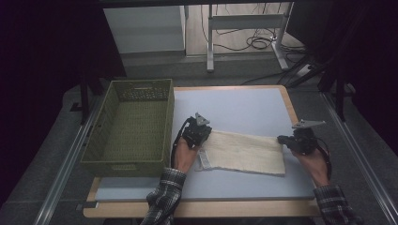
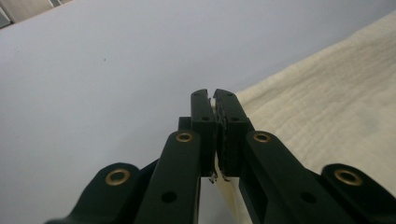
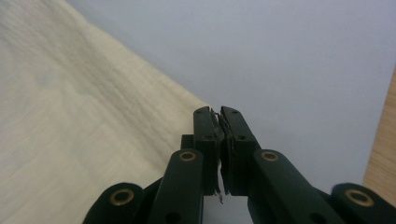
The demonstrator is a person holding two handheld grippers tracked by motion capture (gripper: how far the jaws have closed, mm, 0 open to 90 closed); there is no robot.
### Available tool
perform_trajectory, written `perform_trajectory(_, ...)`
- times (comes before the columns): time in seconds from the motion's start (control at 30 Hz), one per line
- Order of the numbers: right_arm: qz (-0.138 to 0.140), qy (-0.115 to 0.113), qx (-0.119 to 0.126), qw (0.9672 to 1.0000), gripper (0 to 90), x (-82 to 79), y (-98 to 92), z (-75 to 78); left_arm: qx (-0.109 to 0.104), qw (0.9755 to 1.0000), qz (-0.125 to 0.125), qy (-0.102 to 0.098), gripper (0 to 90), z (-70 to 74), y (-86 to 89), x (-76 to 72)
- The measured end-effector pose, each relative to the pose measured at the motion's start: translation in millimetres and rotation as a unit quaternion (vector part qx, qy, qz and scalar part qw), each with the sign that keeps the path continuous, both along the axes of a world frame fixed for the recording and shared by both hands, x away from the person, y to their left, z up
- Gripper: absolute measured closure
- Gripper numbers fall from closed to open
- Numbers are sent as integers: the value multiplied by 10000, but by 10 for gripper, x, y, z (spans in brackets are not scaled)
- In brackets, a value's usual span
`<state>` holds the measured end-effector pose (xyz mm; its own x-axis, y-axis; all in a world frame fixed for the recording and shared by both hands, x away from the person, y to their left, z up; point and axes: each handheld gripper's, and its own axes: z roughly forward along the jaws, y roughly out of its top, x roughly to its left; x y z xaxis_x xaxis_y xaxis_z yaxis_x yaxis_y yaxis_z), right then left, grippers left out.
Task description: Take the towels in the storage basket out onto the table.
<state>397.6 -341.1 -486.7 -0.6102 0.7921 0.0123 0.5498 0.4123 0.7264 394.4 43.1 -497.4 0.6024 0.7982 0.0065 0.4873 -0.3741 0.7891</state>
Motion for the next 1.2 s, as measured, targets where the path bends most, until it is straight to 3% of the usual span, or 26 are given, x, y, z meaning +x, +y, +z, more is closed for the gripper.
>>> perform_trajectory(0.27, 227, -239, 21, 9995, 856, -377, -40, 113, 28, 9998, -112, -138, 871, 49, 19, -334)
perform_trajectory(0.63, 525, -197, 173, 9983, 854, -857, -56, 69, -104, 9995, -258, -136, 864, -50, 115, -757)
perform_trajectory(0.93, 648, -51, 159, 9978, 848, -1054, -54, -61, 118, 9992, -386, 14, 845, -198, 102, -952)
perform_trajectory(1.2, 649, 131, 218, 9976, 821, -1135, -80, -211, 98, 9989, -359, 299, 720, -306, 166, -1011)
